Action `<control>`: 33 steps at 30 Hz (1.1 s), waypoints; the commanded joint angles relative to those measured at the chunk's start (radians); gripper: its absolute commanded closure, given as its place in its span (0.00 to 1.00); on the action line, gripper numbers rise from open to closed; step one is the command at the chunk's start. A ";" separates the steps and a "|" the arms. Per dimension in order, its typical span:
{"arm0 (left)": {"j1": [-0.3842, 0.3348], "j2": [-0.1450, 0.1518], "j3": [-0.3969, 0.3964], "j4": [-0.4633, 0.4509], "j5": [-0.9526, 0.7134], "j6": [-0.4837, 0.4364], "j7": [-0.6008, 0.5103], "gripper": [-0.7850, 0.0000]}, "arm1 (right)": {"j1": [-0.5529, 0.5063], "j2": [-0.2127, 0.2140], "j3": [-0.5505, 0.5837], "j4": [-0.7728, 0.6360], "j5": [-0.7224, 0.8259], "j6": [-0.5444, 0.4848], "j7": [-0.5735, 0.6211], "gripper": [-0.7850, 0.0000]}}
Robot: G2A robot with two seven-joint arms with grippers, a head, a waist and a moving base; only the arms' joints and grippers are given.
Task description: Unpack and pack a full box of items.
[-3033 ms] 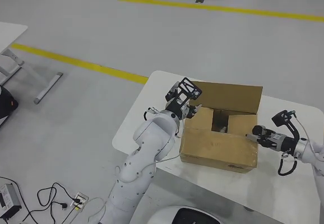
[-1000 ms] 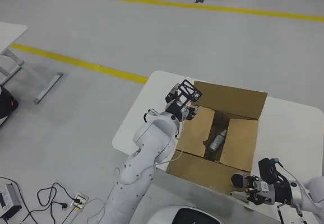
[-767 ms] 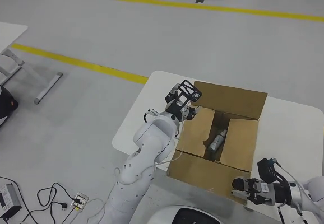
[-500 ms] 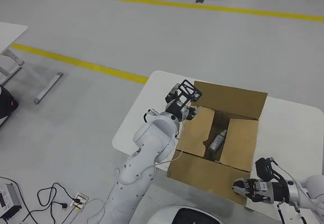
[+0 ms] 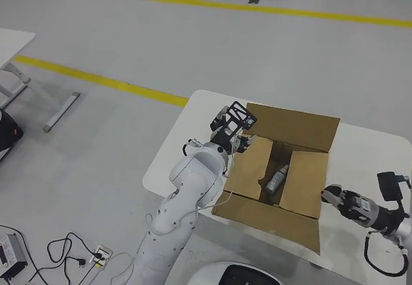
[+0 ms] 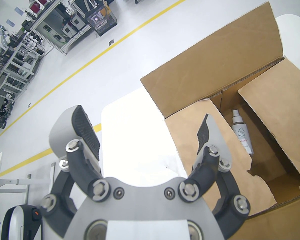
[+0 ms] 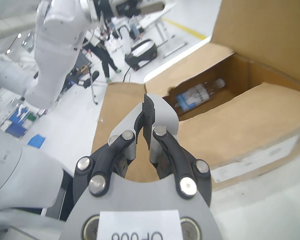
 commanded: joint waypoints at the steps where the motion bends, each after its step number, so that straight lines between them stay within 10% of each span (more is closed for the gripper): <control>1: 0.000 0.000 0.000 0.000 0.000 0.000 0.000 0.00 | -0.011 -0.008 0.023 0.021 -0.032 0.040 -0.112 1.00; 17: 0.018 0.001 0.013 0.001 -0.041 -0.021 -0.004 0.00 | -0.126 -0.071 0.035 -0.127 -0.285 0.767 -0.398 1.00; 33: 0.004 -0.010 0.158 0.056 -0.070 -0.048 -0.059 0.00 | -0.183 -0.108 0.085 -0.028 -0.185 0.772 -0.405 1.00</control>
